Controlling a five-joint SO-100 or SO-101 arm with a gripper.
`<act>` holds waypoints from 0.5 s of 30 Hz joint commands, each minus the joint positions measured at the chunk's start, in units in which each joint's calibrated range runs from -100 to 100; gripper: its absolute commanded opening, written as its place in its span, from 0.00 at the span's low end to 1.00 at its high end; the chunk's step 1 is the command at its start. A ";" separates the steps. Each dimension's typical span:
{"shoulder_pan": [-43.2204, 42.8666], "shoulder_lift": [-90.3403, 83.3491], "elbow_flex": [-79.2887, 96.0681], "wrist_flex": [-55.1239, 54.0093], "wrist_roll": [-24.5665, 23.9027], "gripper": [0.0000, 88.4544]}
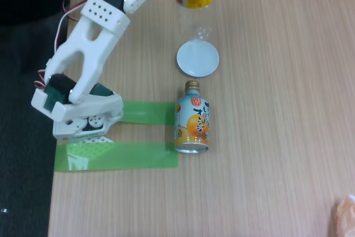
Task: Pick up the plastic bottle and stand it up on the white place
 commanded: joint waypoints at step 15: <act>-0.06 5.57 -0.23 -2.32 -0.26 0.15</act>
